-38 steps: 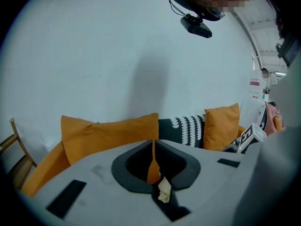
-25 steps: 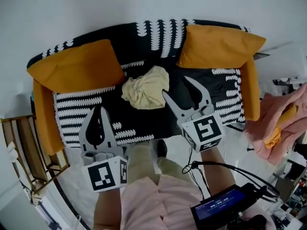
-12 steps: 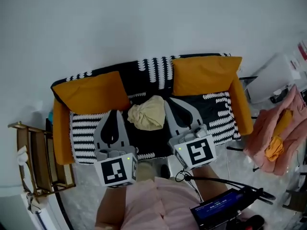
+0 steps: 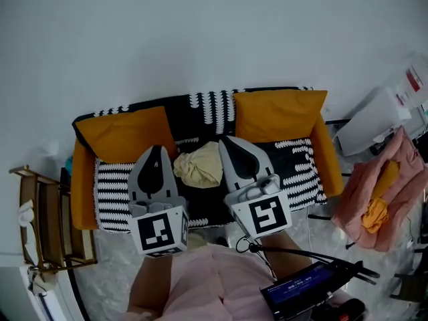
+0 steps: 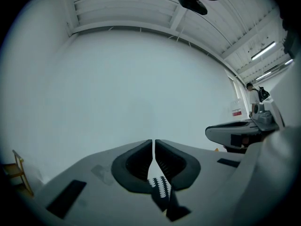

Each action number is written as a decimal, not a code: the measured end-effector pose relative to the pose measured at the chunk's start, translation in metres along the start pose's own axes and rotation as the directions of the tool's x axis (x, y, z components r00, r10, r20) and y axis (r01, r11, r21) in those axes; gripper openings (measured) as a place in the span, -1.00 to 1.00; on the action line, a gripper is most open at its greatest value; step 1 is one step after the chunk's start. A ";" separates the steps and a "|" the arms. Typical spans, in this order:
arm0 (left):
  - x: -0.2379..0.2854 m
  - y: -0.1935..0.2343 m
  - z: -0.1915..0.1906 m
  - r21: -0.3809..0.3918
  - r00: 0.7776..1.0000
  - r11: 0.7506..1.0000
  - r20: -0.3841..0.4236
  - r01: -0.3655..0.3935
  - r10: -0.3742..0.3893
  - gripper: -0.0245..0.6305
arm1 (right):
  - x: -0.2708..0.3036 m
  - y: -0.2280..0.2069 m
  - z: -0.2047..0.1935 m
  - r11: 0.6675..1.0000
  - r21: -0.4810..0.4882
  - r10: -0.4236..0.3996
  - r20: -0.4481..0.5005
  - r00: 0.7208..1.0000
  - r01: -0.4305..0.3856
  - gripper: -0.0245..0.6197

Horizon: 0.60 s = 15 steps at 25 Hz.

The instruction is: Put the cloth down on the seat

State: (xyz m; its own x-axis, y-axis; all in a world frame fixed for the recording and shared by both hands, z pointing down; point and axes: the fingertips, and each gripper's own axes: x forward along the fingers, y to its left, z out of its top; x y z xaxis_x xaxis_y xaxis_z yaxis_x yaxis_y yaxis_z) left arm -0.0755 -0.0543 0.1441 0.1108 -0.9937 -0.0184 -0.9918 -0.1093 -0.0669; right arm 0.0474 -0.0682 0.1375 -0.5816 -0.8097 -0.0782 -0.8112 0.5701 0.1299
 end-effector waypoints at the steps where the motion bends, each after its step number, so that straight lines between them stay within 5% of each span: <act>1: 0.002 -0.003 0.002 0.000 1.000 1.000 0.004 0.001 -0.001 -0.85 | 0.000 -0.002 0.001 1.000 0.001 0.002 -0.001 1.000 -0.002 -0.92; 15: 0.002 -0.013 0.015 0.034 0.999 0.999 0.046 0.027 -0.029 -0.85 | 0.004 -0.003 0.008 1.000 0.003 0.012 0.016 1.000 -0.012 -0.92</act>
State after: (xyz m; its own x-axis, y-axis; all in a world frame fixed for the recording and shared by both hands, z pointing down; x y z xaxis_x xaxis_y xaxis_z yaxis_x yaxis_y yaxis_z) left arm -0.0613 -0.0549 0.1303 0.1422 -0.9879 -0.0626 -0.9856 -0.1354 -0.1011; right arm 0.0475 -0.0718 0.1290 -0.5919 -0.8007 -0.0926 -0.8046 0.5800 0.1275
